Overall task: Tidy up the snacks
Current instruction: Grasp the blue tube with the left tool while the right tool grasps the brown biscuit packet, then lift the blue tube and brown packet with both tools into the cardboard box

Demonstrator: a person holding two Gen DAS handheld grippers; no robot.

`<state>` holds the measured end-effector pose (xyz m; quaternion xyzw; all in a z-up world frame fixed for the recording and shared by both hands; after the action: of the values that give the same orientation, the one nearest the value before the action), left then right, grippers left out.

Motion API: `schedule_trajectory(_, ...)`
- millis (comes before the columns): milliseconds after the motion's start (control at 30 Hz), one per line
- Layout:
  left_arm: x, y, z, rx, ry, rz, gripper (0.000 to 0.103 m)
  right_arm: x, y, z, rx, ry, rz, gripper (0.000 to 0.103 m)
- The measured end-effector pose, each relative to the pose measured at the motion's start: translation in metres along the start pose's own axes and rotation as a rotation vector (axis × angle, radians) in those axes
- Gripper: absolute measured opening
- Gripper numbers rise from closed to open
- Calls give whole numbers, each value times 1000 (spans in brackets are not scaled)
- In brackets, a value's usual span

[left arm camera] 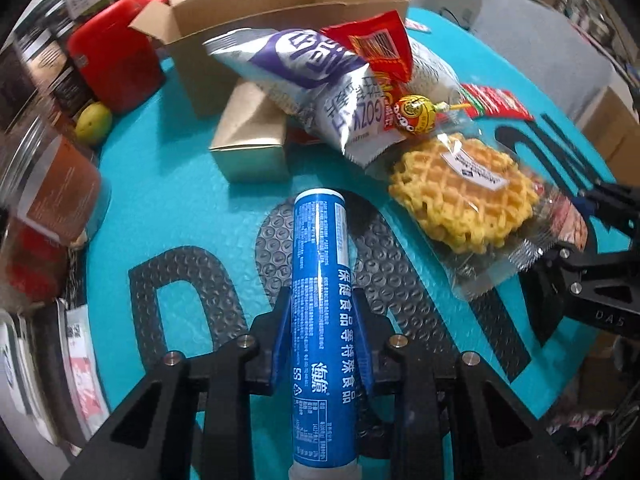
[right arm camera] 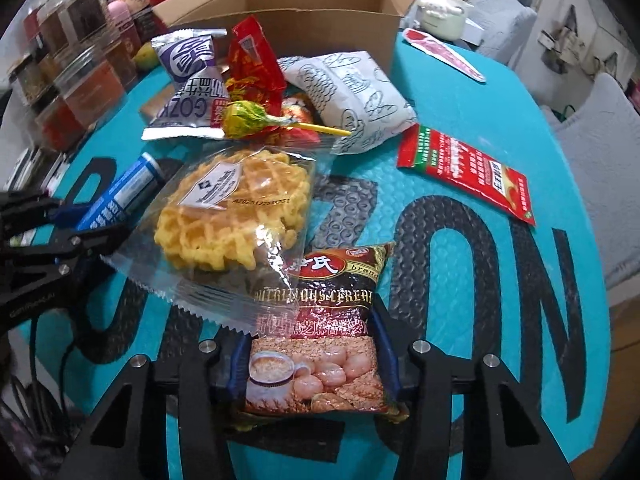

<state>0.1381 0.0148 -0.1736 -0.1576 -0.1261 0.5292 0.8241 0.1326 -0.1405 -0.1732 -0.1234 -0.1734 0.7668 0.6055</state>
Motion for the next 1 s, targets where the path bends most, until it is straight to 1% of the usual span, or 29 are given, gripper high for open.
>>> schedule_trajectory(133, -5, -5, -3, 29, 18, -35, 28, 0, -2, -2, 22, -16, 8, 50)
schedule_trajectory(233, -10, -12, -7, 50, 50, -40, 28, -1, -4, -3, 35, -32, 11, 49)
schedule_trajectory(367, -11, -17, -9, 62, 62, -46, 28, -5, -5, 0, 41, -43, 6, 46)
schedule_trajectory(500, -11, -22, -6, 73, 93, -35, 28, -7, -6, 8, 32, -46, 4, 44)
schedule_trajectory(600, -10, -26, 0, 59, 102, -27, 28, -9, -7, 14, 21, -48, -1, 42)
schedule_trajectory(667, -3, -27, 10, 49, 115, -23, 28, -10, -8, 20, 13, -50, -5, 42)
schedule_trajectory(800, -2, -32, 24, 22, 149, -30, 28, -11, -9, 35, -16, -43, -4, 42)
schedule_trajectory(900, -3, -34, 41, -5, 185, -30, 28, -14, -12, 49, -48, -44, -10, 41)
schedule_trajectory(1000, -7, -38, 53, -37, 199, -38, 28, -15, -16, 65, -93, -30, -5, 41)
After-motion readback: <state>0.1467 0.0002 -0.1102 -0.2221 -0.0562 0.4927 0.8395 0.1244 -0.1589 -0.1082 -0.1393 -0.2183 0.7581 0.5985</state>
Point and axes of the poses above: each gripper's, at about its wrist camera, not at the fingertips, and z roughly against the way its jaws point, x to its left, y to its underside, the point moved 6 cm from there along -z, roughly the way its jaws point, and after that the axes turned 3 degrees about -z, right-handed, at the moved point
